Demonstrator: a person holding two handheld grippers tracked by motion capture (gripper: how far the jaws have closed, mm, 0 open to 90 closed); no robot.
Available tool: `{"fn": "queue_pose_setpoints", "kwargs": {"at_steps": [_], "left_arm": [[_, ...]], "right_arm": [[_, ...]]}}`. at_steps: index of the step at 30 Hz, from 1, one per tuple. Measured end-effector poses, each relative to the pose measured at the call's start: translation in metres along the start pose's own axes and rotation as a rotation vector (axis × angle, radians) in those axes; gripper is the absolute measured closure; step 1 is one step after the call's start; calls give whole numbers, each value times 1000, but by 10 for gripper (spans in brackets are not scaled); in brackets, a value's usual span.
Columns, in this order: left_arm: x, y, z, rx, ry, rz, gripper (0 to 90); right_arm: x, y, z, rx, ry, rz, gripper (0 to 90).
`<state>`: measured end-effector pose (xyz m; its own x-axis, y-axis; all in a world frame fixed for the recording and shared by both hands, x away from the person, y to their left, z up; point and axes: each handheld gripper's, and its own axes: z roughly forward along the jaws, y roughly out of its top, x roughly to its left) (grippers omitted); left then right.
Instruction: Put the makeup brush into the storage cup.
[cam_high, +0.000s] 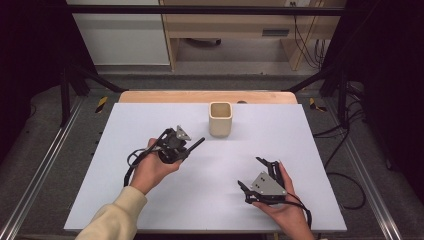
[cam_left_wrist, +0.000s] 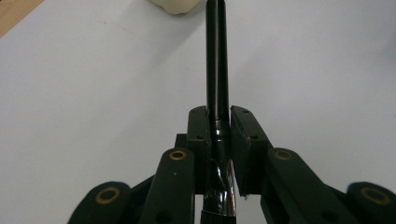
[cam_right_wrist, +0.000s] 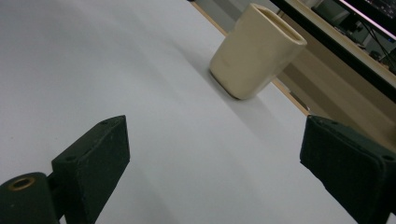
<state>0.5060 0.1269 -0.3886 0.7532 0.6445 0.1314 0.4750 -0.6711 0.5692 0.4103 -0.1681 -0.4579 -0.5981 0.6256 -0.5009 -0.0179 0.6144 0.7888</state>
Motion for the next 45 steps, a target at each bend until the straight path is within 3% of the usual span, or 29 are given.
{"fn": "queue_pose_setpoints", "kwargs": {"at_steps": [4,7,13,15,23,30,36,41,45], "left_arm": [[-5,5,1,9,-10,26,780],[-12,11,3,22,-24,68,780],[-17,18,6,28,-42,102,780],[-21,20,7,41,-52,117,780],[-27,22,10,57,-75,144,780],[-33,24,13,76,-89,177,780],[-38,27,15,78,-103,201,780],[-40,31,15,88,-105,224,780],[-40,35,13,84,-107,236,779]], "right_arm": [[6,5,4,2,0,-43,96],[12,11,8,7,-7,-108,118],[18,16,10,15,-15,-179,150],[22,17,12,19,-17,-223,165],[27,21,16,20,-12,-286,198],[34,25,19,27,-18,-368,223],[39,27,21,28,-23,-404,246],[42,29,25,44,-45,-464,291],[41,31,26,43,-51,-471,327]]}}
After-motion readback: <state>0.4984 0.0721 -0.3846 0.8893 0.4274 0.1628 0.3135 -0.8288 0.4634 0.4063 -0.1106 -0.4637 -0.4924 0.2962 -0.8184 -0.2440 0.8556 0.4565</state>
